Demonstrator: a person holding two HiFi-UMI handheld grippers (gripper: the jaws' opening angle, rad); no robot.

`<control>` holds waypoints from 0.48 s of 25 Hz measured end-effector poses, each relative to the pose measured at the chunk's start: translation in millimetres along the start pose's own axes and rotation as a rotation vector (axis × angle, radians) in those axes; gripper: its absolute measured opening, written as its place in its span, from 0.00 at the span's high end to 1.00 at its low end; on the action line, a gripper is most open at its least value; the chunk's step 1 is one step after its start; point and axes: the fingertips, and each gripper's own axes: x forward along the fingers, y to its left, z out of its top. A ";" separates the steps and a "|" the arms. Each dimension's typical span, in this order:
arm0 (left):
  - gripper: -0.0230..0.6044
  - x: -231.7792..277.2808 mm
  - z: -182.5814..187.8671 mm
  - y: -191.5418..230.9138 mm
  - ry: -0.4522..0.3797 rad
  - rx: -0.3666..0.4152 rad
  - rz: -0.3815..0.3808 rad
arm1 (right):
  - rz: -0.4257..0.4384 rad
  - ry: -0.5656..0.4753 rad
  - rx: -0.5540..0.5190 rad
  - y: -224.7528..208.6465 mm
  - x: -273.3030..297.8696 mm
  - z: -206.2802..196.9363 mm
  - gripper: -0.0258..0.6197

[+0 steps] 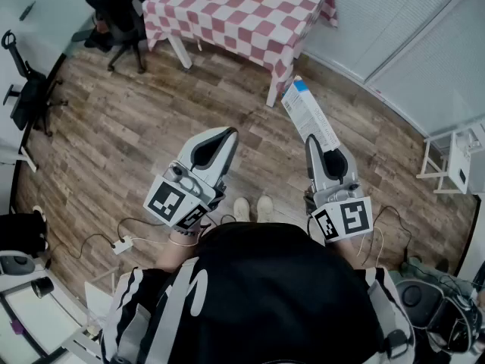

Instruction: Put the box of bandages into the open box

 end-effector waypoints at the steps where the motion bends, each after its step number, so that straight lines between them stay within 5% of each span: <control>1: 0.97 -0.1 0.1 1.1 -0.001 0.001 0.003 | 0.000 0.000 -0.002 -0.5 1.0 0.1 0.85; 12: 0.97 -4.9 1.5 4.1 0.003 0.002 0.008 | 0.003 0.001 -0.011 3.2 3.8 2.1 0.85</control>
